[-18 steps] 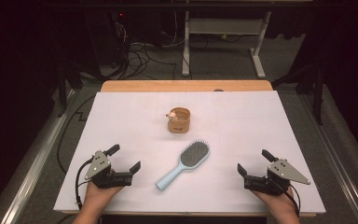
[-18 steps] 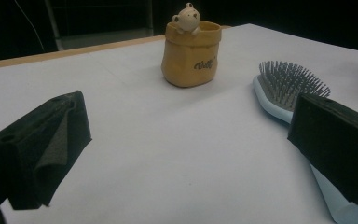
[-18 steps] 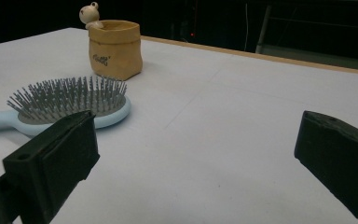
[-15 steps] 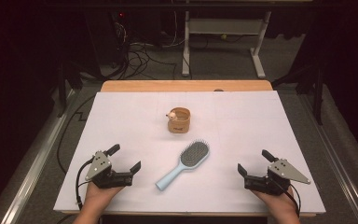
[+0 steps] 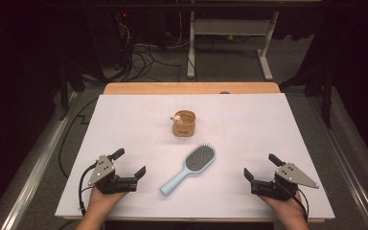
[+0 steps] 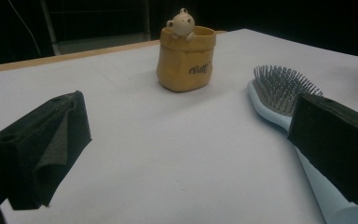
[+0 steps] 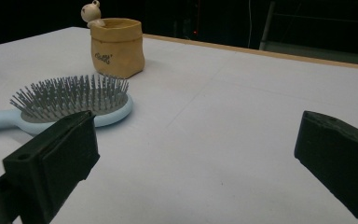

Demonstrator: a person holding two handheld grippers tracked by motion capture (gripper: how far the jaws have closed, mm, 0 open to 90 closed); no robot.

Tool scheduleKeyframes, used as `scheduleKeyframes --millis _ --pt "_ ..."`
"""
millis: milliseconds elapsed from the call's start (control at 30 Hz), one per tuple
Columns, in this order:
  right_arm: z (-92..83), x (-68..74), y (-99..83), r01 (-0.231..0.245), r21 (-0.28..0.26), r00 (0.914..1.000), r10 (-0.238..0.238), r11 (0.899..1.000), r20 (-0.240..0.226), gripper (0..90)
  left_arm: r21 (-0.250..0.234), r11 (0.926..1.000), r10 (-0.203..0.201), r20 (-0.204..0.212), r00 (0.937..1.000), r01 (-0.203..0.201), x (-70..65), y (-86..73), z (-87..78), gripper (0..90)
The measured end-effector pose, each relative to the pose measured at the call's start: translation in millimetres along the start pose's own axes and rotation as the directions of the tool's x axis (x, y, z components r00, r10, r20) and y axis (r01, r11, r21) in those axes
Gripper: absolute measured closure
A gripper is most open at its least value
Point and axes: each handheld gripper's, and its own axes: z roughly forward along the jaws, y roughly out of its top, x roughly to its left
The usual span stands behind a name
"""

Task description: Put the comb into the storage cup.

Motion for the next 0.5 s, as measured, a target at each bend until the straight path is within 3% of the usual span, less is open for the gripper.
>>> scheduleKeyframes --millis 300,433,500 --pt "-0.5 0.4 1.0 -0.001 -0.001 1.0 0.001 1.0 0.001 0.3 0.04 0.9989 -0.025 0.03 0.9992 0.023 -6.4 -1.2 0.4 0.0" --pt "-0.5 1.5 1.4 0.005 -0.005 1.0 -0.005 1.0 0.0 0.3 0.049 0.9987 -0.017 0.039 0.9991 0.015 -9.5 -1.9 0.3 0.0" --pt "-0.4 1.7 1.5 0.006 -0.002 1.0 -0.006 1.0 0.0 0.3 0.068 0.997 -0.04 0.046 0.9981 0.037 -12.9 -1.2 0.5 0.1"
